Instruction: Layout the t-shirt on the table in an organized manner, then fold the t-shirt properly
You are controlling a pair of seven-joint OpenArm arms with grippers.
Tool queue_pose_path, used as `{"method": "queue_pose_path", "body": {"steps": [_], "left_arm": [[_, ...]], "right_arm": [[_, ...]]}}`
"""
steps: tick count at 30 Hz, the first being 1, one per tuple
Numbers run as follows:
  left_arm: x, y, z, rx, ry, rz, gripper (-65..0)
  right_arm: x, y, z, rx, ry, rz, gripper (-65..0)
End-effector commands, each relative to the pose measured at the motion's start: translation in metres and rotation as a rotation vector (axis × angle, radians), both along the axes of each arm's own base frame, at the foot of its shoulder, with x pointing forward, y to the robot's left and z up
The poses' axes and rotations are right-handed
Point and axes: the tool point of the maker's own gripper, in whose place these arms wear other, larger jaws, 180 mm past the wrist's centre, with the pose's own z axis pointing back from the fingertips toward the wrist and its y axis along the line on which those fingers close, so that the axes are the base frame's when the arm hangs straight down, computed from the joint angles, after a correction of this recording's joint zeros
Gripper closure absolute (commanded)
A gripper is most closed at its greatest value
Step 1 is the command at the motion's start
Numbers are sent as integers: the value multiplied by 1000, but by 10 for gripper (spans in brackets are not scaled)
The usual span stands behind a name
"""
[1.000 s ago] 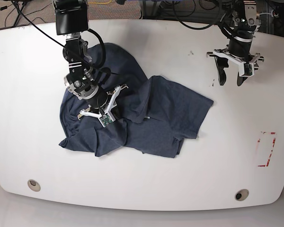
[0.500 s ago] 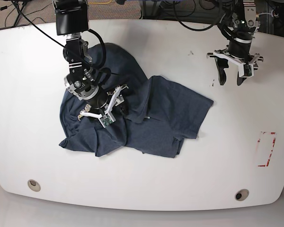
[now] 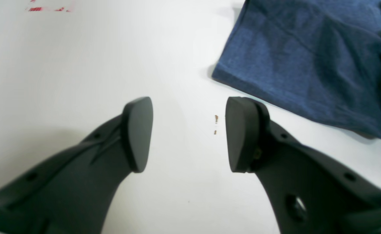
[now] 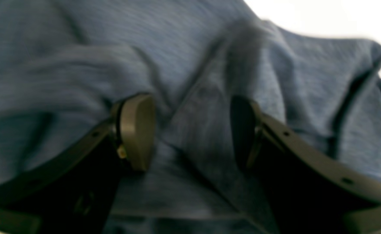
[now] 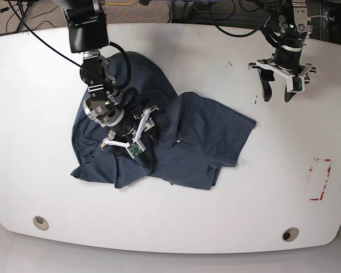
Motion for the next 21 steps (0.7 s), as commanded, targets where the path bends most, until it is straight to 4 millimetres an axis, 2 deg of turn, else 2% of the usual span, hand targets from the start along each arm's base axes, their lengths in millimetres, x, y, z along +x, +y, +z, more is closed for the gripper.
{"method": "queue_pose_path", "body": {"steps": [1,8,18,21], "left_arm": [[5,2,12,9,-45,-4,-333],[5,2,12,9,-45,-4,-333],[5,3,12,11,-45,-3,-333],[5,3,12,12,-46,-2,-333]], "right_arm": [[20,-1,26,26,-89,-6,-357],[29,-4,36,25,-118,-9,-357],[38,-21,19,-5,-68,-33,-357],[43,-32,21,15,-84,-69,-355]]}}
